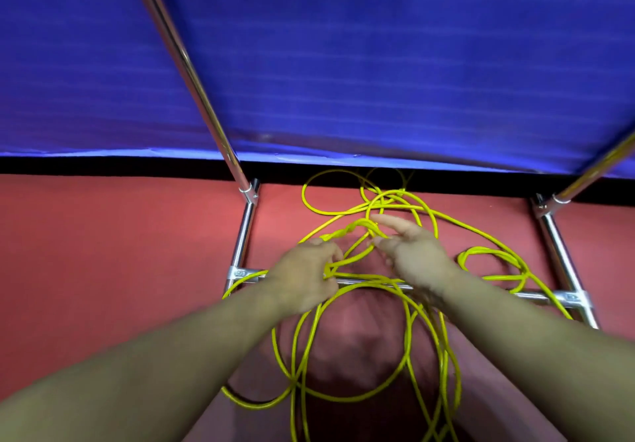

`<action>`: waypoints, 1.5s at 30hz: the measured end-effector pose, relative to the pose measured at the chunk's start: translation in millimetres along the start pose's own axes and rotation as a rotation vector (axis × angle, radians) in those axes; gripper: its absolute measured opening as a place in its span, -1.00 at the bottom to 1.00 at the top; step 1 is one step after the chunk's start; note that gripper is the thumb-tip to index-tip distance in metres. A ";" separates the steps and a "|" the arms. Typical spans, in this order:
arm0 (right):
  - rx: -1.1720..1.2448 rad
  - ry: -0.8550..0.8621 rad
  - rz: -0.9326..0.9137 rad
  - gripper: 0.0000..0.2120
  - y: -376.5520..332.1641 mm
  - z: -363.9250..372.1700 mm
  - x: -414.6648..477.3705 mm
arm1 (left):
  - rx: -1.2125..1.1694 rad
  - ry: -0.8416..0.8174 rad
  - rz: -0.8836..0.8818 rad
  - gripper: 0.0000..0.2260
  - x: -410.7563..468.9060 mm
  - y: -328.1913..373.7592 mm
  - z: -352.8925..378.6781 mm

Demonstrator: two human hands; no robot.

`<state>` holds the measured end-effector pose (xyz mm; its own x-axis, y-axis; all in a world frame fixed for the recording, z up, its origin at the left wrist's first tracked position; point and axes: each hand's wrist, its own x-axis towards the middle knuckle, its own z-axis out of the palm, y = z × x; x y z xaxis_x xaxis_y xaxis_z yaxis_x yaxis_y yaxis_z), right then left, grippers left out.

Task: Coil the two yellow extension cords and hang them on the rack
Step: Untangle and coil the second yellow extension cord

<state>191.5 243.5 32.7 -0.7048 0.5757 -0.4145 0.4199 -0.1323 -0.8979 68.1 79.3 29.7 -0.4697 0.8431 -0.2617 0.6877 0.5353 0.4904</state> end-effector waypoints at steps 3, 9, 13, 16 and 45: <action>-0.096 -0.056 -0.112 -0.75 -65.8 -22.6 -29.7 | -0.043 0.031 0.068 -0.70 -12.4 33.8 -58.6; -0.241 -0.146 -0.295 -0.76 -195.0 -89.2 -142.6 | -0.433 0.285 0.098 -0.88 -95.8 154.4 -199.5; -0.566 -0.044 -0.568 -0.68 -245.0 -121.7 -234.3 | -0.610 0.397 0.192 -0.94 -169.2 236.2 -246.3; -0.738 0.088 -0.853 -0.69 -253.9 -128.6 -291.1 | -0.745 0.402 0.212 -0.91 -215.8 282.8 -247.9; -0.131 -0.075 -0.293 -0.82 -221.2 -146.3 -359.2 | -1.131 0.430 -0.052 -0.78 -254.6 301.3 -210.2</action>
<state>435.4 184.0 401.9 -0.8446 0.5125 -0.1552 0.2593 0.1378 -0.9559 278.5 15.4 418.8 -0.7755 0.6216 -0.1103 -0.1090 0.0403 0.9932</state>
